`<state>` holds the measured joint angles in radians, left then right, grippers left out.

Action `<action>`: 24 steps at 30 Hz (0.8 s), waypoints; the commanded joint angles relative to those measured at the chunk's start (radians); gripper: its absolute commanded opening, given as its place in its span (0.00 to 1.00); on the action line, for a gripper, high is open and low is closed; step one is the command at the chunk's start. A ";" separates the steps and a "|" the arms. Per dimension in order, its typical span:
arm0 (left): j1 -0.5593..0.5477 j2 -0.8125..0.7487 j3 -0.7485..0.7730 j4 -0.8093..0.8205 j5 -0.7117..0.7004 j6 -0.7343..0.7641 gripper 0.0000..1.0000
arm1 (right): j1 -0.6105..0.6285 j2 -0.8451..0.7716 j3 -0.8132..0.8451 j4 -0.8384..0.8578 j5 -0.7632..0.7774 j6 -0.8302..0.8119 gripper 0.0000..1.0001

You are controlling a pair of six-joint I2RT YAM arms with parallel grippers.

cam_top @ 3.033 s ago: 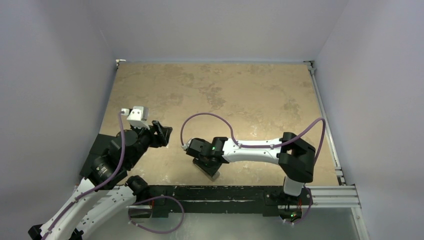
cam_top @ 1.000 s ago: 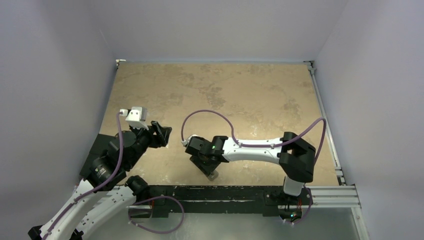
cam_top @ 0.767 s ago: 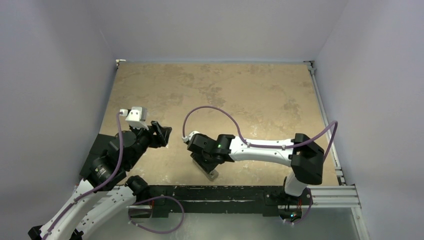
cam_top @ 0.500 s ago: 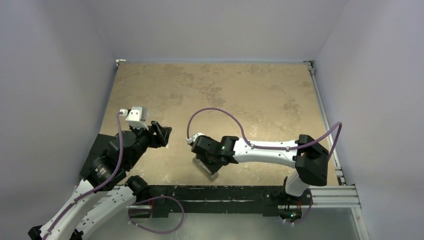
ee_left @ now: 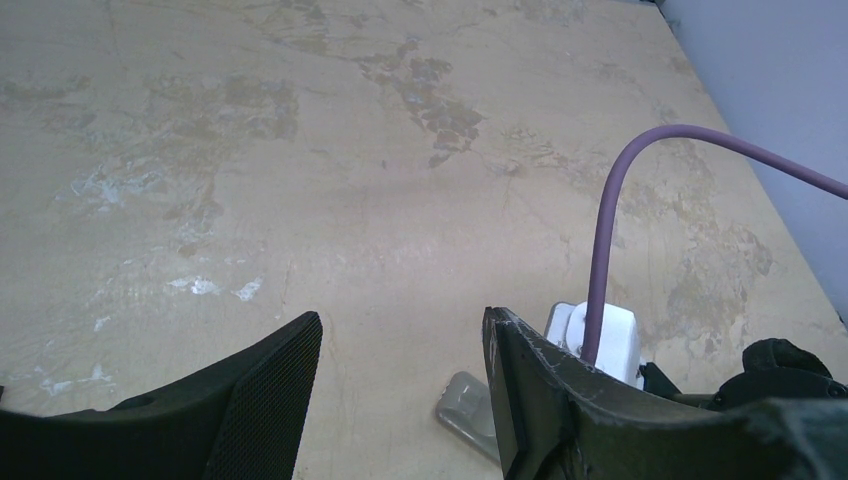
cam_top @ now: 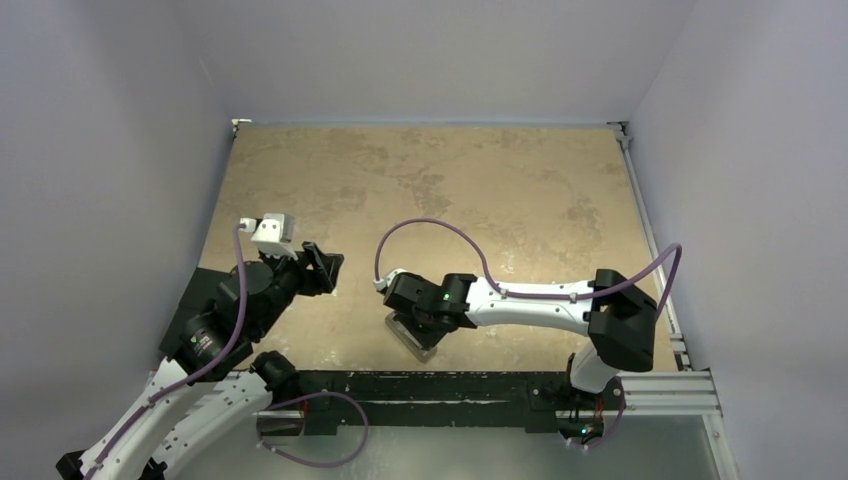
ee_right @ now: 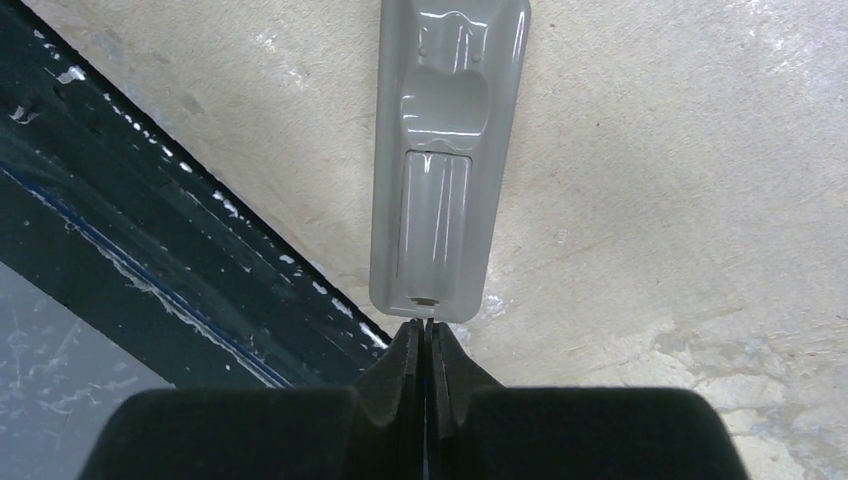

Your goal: Load the batteries into the remote control

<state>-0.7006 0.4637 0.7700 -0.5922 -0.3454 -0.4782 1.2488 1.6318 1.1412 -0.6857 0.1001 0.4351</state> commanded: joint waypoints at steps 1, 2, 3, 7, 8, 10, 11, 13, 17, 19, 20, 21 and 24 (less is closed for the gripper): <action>0.006 0.004 -0.009 0.033 -0.010 0.013 0.60 | -0.006 0.012 0.004 0.013 -0.008 0.010 0.04; 0.006 0.004 -0.009 0.033 -0.009 0.013 0.60 | -0.006 0.015 0.005 0.010 -0.008 0.009 0.04; 0.007 0.004 -0.009 0.034 -0.010 0.014 0.60 | -0.006 0.018 0.005 0.008 -0.008 0.008 0.04; 0.006 0.004 -0.009 0.034 -0.009 0.013 0.60 | -0.006 0.030 0.006 0.002 -0.010 0.004 0.02; 0.006 0.004 -0.008 0.033 -0.009 0.013 0.60 | -0.006 0.032 0.006 0.002 -0.010 0.004 0.02; 0.006 0.003 -0.009 0.034 -0.010 0.013 0.60 | -0.006 0.034 0.006 0.004 -0.010 0.004 0.01; 0.006 0.003 -0.009 0.034 -0.010 0.013 0.60 | -0.006 0.034 0.007 0.005 -0.010 0.004 0.01; 0.006 0.003 -0.009 0.034 -0.010 0.014 0.60 | -0.006 0.037 0.008 0.005 -0.010 0.004 0.01; 0.006 0.003 -0.009 0.034 -0.010 0.013 0.60 | -0.006 0.040 0.009 0.009 -0.015 0.002 0.01; 0.006 0.001 -0.009 0.033 -0.010 0.013 0.60 | -0.006 0.044 0.010 0.013 -0.017 0.003 0.01; 0.006 0.001 -0.009 0.033 -0.010 0.013 0.60 | -0.006 0.045 0.011 0.015 -0.017 0.002 0.01; 0.006 0.000 -0.009 0.034 -0.010 0.013 0.60 | -0.006 0.046 0.012 0.015 -0.018 0.001 0.01; 0.007 0.000 -0.009 0.033 -0.012 0.013 0.60 | -0.006 0.049 0.015 0.020 -0.021 0.001 0.01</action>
<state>-0.7006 0.4633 0.7700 -0.5922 -0.3454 -0.4778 1.2488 1.6714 1.1412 -0.6846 0.0864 0.4339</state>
